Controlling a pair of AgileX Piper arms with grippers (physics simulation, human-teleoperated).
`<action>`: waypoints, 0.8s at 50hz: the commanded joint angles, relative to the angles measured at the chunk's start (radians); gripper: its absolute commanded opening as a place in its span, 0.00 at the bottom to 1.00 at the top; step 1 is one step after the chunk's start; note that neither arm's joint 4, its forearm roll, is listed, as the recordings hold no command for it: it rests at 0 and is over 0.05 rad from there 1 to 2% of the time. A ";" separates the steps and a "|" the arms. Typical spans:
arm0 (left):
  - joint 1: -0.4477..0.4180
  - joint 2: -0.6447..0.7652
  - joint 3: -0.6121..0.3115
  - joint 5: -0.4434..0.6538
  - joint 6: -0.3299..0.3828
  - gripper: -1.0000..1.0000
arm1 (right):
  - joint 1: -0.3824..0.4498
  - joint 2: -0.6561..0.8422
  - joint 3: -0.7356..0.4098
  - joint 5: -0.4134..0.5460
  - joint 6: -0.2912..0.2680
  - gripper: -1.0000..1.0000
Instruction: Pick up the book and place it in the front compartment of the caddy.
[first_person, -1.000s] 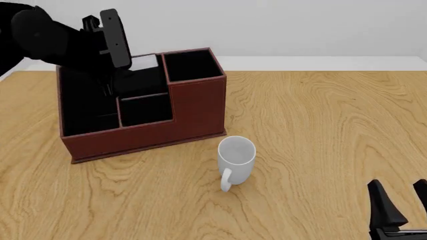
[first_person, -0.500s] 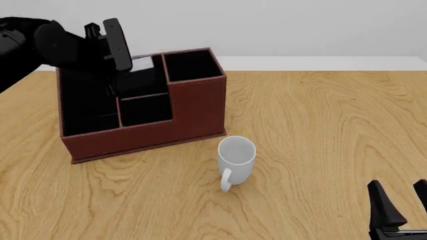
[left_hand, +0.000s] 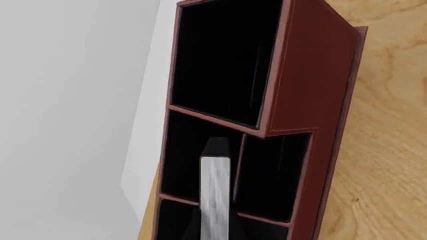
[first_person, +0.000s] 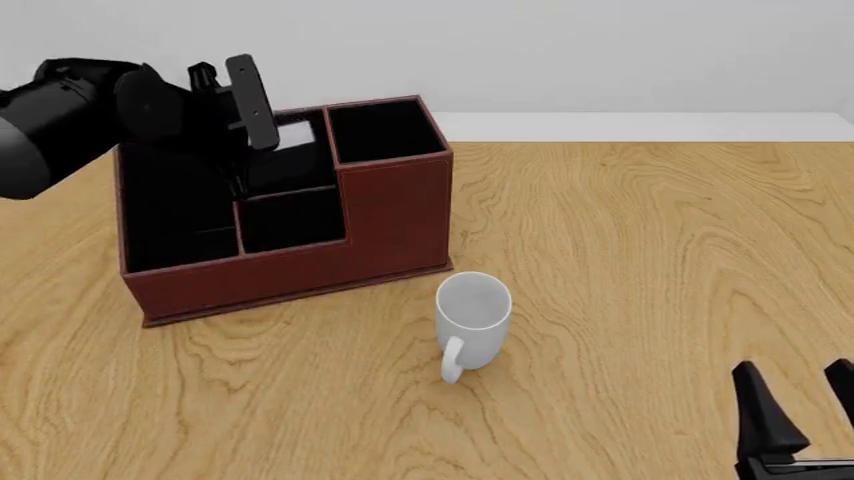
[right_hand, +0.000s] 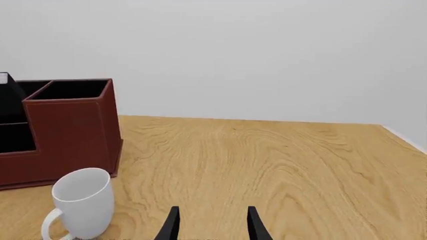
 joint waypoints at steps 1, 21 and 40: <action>-0.005 0.023 -0.030 -0.023 0.008 0.00 | 0.005 -0.004 0.000 0.011 -0.011 1.00; -0.005 0.100 -0.079 -0.047 0.016 0.00 | 0.010 -0.008 0.000 0.024 -0.026 1.00; 0.018 0.205 -0.132 -0.087 0.034 0.00 | 0.008 -0.002 0.000 0.027 -0.049 1.00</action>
